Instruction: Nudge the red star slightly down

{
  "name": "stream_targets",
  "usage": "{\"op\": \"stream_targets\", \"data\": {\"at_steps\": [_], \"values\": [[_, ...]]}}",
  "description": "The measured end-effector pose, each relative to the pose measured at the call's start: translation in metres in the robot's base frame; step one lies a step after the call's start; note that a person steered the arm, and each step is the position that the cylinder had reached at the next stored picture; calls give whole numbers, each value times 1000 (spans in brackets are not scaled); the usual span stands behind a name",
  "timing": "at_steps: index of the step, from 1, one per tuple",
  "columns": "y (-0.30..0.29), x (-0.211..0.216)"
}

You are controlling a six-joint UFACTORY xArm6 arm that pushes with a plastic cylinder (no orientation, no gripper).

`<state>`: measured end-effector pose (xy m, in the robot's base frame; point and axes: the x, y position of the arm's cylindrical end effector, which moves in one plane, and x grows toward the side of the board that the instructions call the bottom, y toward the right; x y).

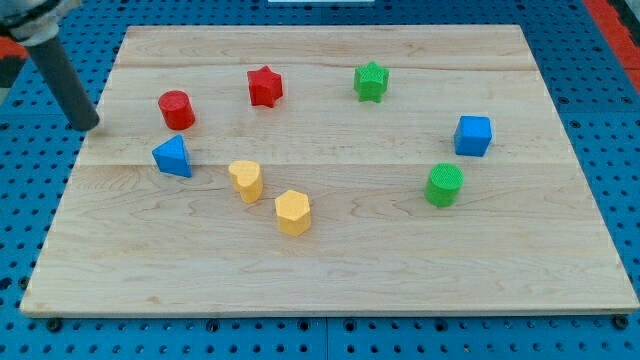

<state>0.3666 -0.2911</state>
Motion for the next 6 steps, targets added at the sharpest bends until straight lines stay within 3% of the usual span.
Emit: {"op": "stream_targets", "data": {"at_steps": [1,2,6], "values": [[83,-68],[204,-94],[238,-53]]}}
